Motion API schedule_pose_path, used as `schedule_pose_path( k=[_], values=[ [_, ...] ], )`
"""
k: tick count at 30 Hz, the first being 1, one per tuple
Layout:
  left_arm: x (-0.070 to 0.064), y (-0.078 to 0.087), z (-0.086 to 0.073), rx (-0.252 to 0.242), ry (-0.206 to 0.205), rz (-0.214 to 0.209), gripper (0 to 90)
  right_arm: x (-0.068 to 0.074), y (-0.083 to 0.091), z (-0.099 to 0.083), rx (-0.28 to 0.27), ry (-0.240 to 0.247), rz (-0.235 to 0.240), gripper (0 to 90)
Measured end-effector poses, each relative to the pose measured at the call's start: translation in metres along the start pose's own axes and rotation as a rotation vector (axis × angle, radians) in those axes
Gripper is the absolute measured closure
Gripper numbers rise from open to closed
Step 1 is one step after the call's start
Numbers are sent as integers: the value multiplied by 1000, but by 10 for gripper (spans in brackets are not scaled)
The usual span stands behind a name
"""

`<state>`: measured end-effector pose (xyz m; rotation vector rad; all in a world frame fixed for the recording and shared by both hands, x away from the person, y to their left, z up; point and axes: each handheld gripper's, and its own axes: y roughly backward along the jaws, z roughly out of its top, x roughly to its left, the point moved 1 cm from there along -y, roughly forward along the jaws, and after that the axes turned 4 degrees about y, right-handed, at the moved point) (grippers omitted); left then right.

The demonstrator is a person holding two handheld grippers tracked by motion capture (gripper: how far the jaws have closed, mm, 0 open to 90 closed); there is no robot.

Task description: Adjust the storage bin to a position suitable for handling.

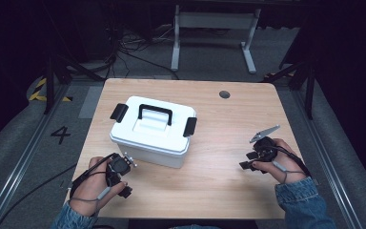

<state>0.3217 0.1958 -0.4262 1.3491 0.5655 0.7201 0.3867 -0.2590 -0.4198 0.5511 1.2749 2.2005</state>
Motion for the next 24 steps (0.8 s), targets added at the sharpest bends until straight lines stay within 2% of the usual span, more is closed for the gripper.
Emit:
schedule_pose_path(
  k=[3,5,17,24],
  values=[
    [1,3,-2,-37,9,6,222,2,1,4,-26,4,10,465],
    [1,4,-3,-44,11,0,222,3,4,7,-33,4,3,450],
    [3,7,-3,-43,10,-6,222,7,18,32,-77,51,8,446],
    [3,3,-2,-36,10,-19,227,14,30,55,-137,84,32,448]
  ],
)
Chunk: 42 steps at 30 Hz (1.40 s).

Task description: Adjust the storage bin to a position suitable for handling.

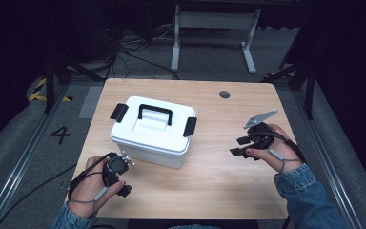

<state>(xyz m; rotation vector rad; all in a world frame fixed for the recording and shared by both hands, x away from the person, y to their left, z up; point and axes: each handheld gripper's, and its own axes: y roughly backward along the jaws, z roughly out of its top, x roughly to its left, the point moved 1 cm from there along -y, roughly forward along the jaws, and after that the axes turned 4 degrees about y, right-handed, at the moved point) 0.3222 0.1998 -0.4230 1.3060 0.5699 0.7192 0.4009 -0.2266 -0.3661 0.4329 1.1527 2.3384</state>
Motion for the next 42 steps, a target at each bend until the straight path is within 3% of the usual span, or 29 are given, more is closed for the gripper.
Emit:
schedule_pose_path(
  k=[9,19,30,42],
  values=[
    [1,-3,0,4,1,-4,229,8,13,40,-38,69,7,455],
    [1,-4,1,10,-2,-7,229,17,17,77,-76,107,34,456],
    [0,-5,3,15,-8,-5,228,29,5,125,-84,159,68,455],
    [1,-8,2,18,-12,-15,226,40,-15,160,-93,197,107,461]
  ],
)
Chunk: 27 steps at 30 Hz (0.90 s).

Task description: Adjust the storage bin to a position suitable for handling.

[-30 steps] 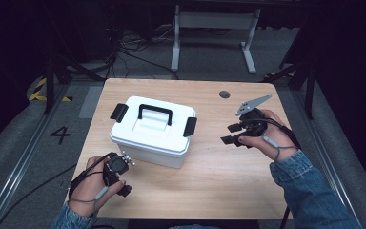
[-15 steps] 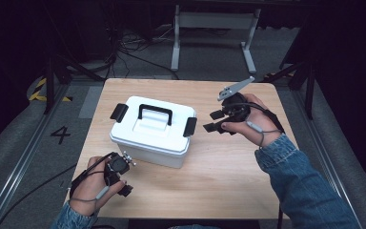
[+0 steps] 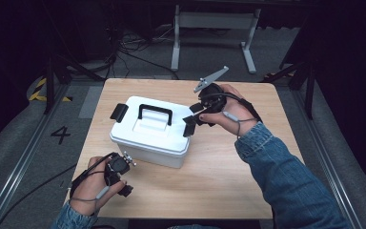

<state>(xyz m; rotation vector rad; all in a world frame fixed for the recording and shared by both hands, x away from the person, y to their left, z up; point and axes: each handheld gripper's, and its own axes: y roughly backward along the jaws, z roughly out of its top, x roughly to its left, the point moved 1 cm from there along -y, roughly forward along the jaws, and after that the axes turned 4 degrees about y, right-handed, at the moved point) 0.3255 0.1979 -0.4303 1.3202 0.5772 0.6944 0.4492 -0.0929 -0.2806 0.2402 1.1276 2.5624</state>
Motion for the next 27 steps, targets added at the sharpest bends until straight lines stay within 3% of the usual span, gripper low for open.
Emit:
schedule_pose_path(
  k=[13,22,27],
  values=[
    [3,-3,1,6,-2,-8,225,-6,-43,32,7,8,38,465],
    [4,-2,1,9,-3,-15,225,-11,-73,39,31,2,56,467],
    [4,-3,1,5,-3,-12,225,-11,-83,41,54,16,72,560]
  ],
)
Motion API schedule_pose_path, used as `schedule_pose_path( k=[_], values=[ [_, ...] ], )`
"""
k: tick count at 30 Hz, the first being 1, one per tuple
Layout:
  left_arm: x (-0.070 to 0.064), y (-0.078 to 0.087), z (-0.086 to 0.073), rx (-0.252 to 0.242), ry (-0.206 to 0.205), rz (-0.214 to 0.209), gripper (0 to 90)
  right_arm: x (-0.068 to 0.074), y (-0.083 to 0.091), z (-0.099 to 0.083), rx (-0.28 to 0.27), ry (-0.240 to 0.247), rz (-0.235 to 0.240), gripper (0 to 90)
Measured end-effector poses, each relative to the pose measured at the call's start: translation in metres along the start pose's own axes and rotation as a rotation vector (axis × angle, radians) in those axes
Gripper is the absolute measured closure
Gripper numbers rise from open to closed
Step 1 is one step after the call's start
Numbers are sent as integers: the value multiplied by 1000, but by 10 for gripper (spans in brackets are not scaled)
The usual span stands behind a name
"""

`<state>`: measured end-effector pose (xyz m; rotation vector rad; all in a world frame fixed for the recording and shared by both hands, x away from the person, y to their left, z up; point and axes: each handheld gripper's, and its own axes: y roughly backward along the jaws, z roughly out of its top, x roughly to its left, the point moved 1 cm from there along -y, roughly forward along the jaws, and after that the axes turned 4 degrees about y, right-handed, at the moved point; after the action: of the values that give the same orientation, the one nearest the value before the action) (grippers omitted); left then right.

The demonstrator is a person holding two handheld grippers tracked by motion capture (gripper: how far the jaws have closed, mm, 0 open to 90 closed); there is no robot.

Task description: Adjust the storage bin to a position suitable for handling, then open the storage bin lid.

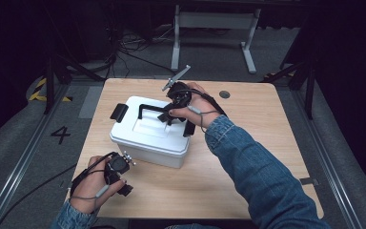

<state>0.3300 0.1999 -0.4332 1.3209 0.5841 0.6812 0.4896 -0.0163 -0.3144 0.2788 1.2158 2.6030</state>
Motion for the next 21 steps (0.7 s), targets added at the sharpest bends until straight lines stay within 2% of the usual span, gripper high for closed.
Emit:
schedule_pose_path(
  k=[3,5,11,21],
  values=[
    [0,-1,1,-2,1,-2,225,2,-1,1,15,24,3,615],
    [0,-1,2,3,-7,-2,225,4,-1,2,5,30,33,653],
    [-1,-2,3,1,-9,-4,225,5,-3,2,42,71,25,826],
    [-1,-2,2,-1,-7,-6,225,8,-1,4,39,111,2,843]
  ],
)
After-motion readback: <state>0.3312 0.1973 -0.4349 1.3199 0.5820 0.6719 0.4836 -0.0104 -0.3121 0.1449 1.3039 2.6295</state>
